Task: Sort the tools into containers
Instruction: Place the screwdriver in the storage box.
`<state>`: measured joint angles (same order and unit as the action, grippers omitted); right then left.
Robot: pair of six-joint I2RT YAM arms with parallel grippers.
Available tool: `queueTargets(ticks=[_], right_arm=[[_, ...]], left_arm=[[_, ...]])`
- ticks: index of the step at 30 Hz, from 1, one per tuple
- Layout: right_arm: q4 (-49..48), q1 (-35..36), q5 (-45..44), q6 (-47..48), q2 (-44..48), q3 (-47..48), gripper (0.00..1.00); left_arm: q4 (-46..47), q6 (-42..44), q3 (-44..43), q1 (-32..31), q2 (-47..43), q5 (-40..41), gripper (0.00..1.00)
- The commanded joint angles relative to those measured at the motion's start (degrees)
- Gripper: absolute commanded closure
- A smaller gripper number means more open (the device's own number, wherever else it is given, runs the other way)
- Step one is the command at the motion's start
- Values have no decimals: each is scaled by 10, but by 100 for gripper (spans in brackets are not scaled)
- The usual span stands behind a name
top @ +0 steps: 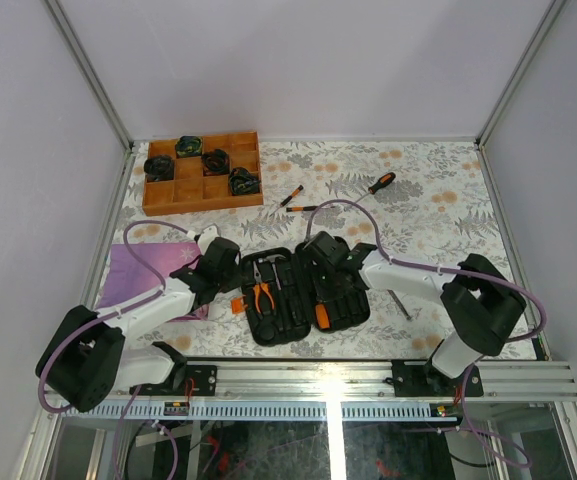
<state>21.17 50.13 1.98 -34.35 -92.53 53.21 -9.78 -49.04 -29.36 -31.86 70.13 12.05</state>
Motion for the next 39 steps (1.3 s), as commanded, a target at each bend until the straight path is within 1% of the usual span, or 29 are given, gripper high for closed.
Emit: queueTargets(ticks=[1,8,18,29,39], right_arm=[[19,39,-27,2,-77,-10,100],[13,60,-32,-15,-142,-1,100],[-20,82,-2,-27,-228,1,100],[-94,95,28,-61,-320,-22,100],[-144,104,67,-78,-413,-15,100]], left_arm=[[-35,-4,12,-10,-10,-7,100],[-30,-9,19,-15,-24,-10,100],[-7,-2,22,-23,-15,-22,100],[22,0,26,-29,-6,-44,100],[41,-2,25,-48,14,-48,100]])
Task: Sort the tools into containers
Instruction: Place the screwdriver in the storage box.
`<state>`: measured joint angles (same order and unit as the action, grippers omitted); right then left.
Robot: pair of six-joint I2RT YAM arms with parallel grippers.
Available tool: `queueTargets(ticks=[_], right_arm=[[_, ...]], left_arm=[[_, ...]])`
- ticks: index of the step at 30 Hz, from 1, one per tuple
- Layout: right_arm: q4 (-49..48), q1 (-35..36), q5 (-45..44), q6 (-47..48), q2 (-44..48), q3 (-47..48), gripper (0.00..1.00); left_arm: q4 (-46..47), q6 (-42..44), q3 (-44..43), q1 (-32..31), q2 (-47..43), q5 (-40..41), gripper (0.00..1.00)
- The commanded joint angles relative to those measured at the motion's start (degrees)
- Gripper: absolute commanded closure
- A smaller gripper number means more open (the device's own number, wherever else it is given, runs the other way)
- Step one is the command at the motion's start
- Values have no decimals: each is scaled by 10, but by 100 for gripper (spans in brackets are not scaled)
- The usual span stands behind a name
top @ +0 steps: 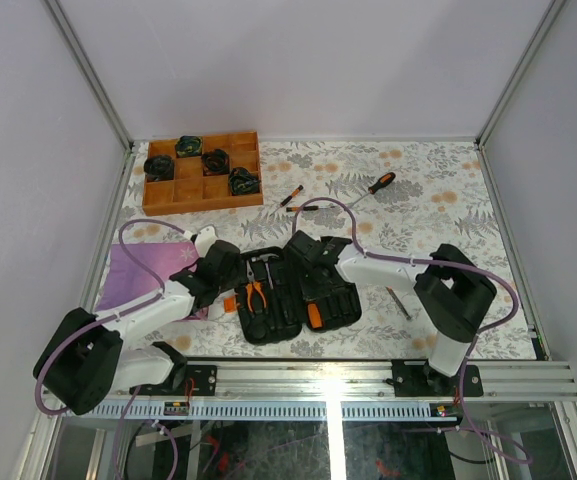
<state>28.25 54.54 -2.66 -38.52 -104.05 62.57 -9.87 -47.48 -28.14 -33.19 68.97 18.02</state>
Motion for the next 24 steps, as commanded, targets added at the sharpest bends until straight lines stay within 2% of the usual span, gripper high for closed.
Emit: queueTargets(ticks=[1,17,24], right_arm=[[-216,61,117,-36,-306,-106,100],[-206,65,132,-48,-398,-55,100],[-229,80,138,-82,-440,-40,100]], left_arm=[[43,-18,13,-36,26,-109,100],[54,-22,14,-52,26,-119,100],[62,-27,17,-64,29,-119,100]])
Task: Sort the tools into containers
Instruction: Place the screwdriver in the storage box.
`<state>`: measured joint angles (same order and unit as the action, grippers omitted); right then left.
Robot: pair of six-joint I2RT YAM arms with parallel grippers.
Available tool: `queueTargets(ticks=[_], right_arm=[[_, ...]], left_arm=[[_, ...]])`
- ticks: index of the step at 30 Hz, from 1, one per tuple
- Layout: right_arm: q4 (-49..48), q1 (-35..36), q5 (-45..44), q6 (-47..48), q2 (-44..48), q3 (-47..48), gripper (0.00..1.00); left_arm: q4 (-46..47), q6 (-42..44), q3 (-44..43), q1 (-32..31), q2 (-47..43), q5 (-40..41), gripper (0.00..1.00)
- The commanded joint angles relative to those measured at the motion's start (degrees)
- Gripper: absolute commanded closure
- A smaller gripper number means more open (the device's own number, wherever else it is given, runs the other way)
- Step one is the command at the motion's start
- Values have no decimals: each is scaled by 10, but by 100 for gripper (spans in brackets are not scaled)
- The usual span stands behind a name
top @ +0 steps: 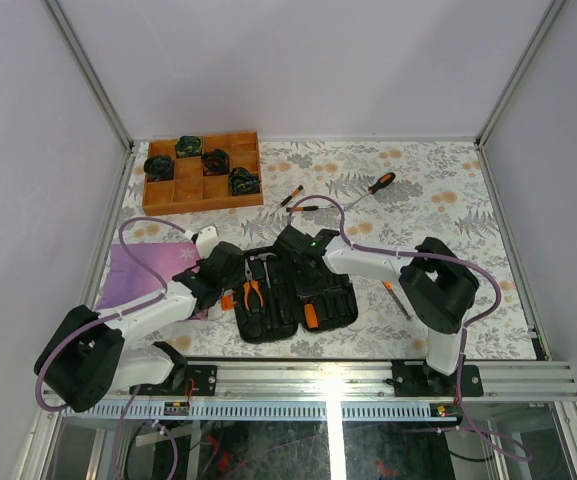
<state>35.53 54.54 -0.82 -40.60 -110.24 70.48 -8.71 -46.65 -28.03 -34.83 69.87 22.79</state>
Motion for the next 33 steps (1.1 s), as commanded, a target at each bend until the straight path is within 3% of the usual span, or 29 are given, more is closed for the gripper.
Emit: queueTargets(ticks=[1,5,16,24,33], right_arm=[[-308,82,122,-67,-380,-120,100],[-326,83,103,-76,-345,-148,100],[-233,81,-28,-26,-37,-194,99],[-213,82,-43,-20,72,-194,71],[-186,82,-58,-10,162,-174,54]], left_arm=[[50,-35,16,-49,19,-166,100],[47,-35,20,-51,10,-165,100],[13,-27,13,-50,-4,-138,100],[-18,-23,12,-50,-26,-120,100],[-11,-2,2,-50,-12,-128,100]])
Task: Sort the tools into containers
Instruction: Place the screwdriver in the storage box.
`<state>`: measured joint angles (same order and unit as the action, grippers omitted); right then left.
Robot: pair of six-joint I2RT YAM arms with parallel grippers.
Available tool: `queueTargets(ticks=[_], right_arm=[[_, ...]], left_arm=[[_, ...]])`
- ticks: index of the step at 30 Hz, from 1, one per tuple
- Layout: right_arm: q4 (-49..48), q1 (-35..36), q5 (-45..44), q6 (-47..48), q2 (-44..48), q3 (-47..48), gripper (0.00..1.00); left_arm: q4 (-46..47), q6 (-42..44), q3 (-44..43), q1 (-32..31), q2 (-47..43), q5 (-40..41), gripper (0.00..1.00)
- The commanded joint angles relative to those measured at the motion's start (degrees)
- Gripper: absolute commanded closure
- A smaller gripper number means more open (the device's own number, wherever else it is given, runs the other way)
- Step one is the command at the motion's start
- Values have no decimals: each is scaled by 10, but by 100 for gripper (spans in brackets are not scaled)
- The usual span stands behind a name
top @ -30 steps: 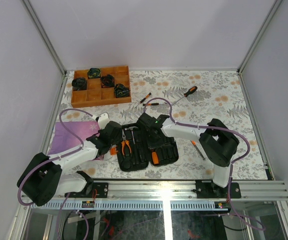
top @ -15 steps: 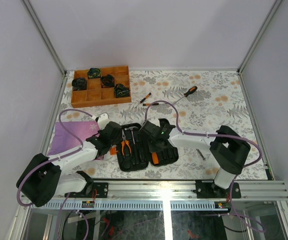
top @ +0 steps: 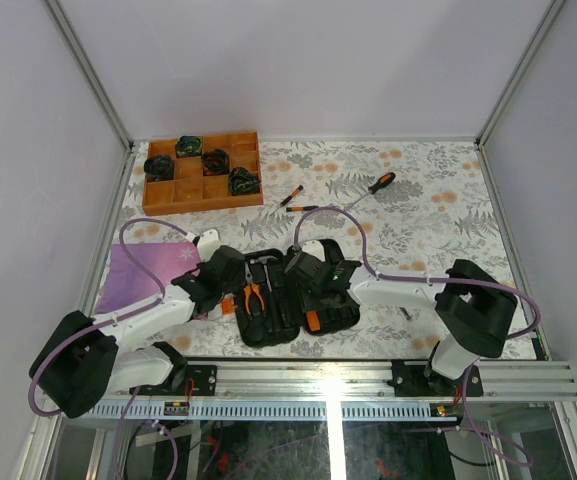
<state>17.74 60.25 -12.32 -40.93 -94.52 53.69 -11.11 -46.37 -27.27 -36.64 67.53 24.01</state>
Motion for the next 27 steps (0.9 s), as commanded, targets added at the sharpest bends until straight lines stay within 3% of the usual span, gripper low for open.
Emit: queueTargets(ticks=[1,13,21,27], right_arm=[[-4,24,56,-4,13,-2,53],[-16,24,16,-12,146,-39,48],[10,17,-82,-39,245,-91,49],[21,-17,-79,-38,304,-132,46]], left_arm=[[15,-1,-8,-32,15,-142,100],[15,33,-50,-20,61,-139,100],[4,75,-105,1,96,-128,100],[-3,98,-132,24,118,-130,100]])
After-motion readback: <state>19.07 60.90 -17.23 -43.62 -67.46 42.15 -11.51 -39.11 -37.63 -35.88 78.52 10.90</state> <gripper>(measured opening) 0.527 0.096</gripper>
